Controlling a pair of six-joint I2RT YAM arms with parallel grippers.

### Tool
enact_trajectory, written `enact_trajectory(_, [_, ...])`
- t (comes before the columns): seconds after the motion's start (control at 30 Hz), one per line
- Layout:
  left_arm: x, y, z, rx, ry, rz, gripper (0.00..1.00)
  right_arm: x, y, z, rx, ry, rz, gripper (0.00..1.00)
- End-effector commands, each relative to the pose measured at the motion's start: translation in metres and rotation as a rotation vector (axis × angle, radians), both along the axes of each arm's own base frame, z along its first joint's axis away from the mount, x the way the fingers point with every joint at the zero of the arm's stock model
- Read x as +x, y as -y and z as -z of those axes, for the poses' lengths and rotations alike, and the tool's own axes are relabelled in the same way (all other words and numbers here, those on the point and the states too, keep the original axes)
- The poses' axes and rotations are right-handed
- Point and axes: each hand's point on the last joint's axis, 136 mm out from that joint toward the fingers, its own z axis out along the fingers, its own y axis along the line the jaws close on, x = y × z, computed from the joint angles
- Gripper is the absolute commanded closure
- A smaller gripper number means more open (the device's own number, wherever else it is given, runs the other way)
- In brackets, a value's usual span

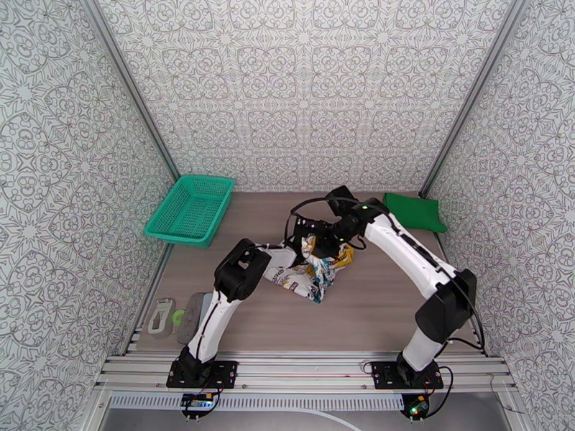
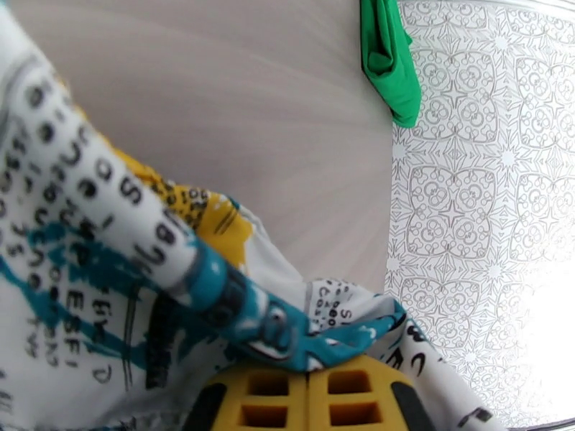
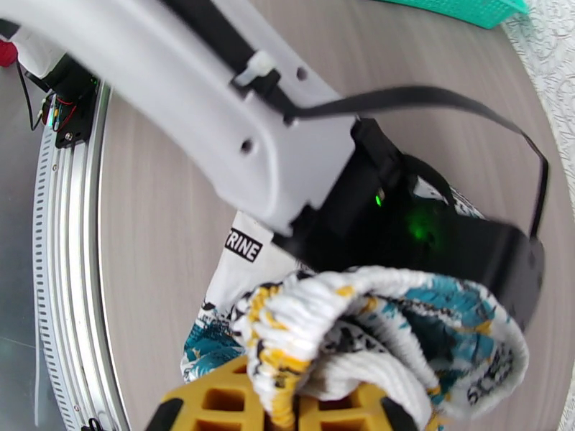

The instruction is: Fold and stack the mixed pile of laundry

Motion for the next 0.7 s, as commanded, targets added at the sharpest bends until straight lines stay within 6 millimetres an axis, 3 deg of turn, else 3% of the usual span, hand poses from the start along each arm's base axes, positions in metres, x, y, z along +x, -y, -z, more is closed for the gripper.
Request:
enact_trajectory(0.0, [0.024,-0.039,-0.048,-0.020,0.096,-0.059,0.99,0.002,0.003,0.004,-0.003,0.005,0.013,1.00])
enact_trajectory(0.03, [0.026,-0.049,-0.062,-0.013,0.123,-0.056,0.96,0.003,0.003,0.006,-0.006,0.002,0.014,1.00])
enact_trajectory(0.1, [0.025,-0.070,-0.071,0.041,0.147,-0.057,0.93,0.006,0.002,0.008,-0.011,0.001,0.021,1.00])
enact_trajectory(0.23, [0.015,-0.116,-0.066,0.195,0.163,-0.061,0.97,0.009,-0.002,0.007,0.000,0.007,0.014,1.00])
enact_trajectory(0.5, [-0.020,-0.207,0.001,0.509,0.063,-0.046,1.00,0.031,-0.024,0.006,0.038,-0.001,-0.018,1.00])
enact_trajectory(0.67, [-0.029,-0.235,0.033,0.554,-0.011,-0.074,1.00,0.044,-0.048,0.015,0.045,-0.004,-0.051,1.00])
